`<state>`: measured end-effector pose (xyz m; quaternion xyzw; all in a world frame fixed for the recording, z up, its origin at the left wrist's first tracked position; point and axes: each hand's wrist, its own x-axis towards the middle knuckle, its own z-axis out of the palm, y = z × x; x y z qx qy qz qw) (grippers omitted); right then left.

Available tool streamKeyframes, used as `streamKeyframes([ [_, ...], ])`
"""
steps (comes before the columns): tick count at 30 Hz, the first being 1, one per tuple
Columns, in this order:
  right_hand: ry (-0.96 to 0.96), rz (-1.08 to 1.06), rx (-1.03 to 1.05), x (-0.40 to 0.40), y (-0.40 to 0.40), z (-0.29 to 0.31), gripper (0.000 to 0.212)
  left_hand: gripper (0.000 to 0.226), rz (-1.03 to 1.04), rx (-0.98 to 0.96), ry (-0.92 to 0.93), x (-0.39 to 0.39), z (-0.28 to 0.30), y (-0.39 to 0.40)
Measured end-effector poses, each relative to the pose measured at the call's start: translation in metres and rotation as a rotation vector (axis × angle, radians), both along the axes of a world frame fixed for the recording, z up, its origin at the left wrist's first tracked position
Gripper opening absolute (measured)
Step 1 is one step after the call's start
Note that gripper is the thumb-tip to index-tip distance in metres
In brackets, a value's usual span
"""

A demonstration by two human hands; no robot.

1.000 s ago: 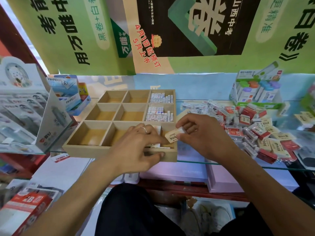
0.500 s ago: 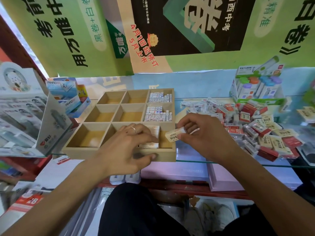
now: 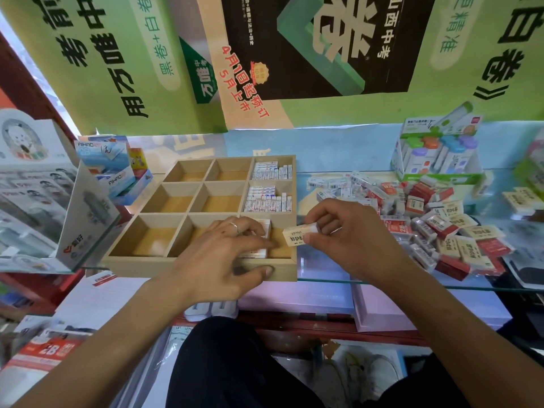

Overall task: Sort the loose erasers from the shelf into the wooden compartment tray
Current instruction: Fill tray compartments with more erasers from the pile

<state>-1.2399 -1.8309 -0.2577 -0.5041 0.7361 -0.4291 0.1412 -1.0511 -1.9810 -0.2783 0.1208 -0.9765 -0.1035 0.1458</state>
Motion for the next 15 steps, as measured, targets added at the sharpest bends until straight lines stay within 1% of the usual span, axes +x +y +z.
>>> streamKeyframes([
  [3,0.011,-0.001,0.021,-0.001,0.003,0.001,0.023,0.030,0.011,0.027,0.027,-0.007,0.002,0.000],
  [6,0.021,-0.004,0.021,-0.003,0.005,0.002,0.022,0.024,0.010,0.150,0.091,-0.013,0.005,-0.002],
  [9,-0.002,-0.013,0.011,-0.004,0.006,0.001,0.022,0.018,0.096,0.248,0.168,-0.020,0.006,-0.001],
  [11,-0.006,-0.023,0.003,-0.005,0.006,0.000,0.022,0.022,0.152,0.221,0.169,-0.024,0.003,-0.003],
  [15,0.022,-0.045,-0.027,-0.006,0.003,-0.001,0.018,0.031,0.206,0.120,0.063,-0.034,0.009,-0.010],
])
